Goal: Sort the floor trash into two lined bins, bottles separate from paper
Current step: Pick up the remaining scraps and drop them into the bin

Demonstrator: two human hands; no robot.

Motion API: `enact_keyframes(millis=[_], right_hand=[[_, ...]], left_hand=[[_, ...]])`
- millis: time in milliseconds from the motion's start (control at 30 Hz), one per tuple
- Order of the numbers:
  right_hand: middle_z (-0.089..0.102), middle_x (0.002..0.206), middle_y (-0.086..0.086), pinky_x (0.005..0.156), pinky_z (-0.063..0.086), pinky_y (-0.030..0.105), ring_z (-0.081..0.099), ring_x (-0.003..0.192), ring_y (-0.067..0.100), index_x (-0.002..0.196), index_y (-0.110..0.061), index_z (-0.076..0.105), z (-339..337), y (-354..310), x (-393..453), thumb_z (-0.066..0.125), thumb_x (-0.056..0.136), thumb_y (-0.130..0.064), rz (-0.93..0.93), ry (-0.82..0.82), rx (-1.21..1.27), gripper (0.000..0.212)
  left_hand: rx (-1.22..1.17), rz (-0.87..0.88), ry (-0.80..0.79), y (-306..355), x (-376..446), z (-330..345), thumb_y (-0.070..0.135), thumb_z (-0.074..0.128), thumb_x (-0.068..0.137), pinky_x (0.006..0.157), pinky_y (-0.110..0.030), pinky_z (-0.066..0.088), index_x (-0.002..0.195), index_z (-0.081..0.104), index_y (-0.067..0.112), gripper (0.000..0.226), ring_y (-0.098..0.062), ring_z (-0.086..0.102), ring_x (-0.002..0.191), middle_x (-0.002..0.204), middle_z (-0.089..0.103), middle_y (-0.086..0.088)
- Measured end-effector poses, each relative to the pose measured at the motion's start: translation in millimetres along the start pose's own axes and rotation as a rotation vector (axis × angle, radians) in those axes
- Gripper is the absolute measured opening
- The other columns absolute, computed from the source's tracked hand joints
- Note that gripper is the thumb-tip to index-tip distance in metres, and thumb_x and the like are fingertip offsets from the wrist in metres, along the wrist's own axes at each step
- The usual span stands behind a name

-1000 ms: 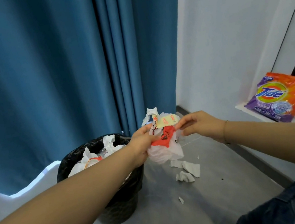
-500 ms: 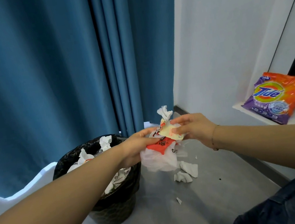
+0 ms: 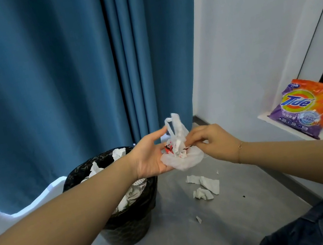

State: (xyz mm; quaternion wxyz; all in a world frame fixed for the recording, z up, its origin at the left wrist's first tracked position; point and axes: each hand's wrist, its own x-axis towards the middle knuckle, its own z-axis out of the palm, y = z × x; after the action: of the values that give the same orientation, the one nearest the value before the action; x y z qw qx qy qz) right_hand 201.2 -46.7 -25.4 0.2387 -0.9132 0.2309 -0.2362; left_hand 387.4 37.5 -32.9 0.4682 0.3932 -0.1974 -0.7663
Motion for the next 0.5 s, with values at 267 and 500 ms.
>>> enact_keyframes(millis=[267,500], right_hand=[[0.07,0.104,0.009,0.092,0.052,0.029,0.064,0.103,0.018,0.096,-0.004,0.069,-10,-25,9,0.035,0.075,0.02,0.503,-0.031,0.769,0.046],[0.07,0.1,0.009,0.083,0.052,0.03,0.063,0.093,0.017,0.09,-0.01,0.067,15,-26,16,0.047,0.09,0.003,0.598,-0.037,0.681,0.024]], left_hand=[[0.173,0.317,0.12,-1,14,-12,-0.002,0.065,0.083,0.095,-0.036,0.051,0.126,0.054,0.004,0.046,-0.022,0.063,0.104,0.12,0.063,-0.012],[1.043,0.644,0.811,22,-22,-56,0.0,0.069,0.08,0.069,-0.012,0.042,0.103,0.068,0.008,0.025,-0.011,0.056,0.075,0.085,0.062,0.001]])
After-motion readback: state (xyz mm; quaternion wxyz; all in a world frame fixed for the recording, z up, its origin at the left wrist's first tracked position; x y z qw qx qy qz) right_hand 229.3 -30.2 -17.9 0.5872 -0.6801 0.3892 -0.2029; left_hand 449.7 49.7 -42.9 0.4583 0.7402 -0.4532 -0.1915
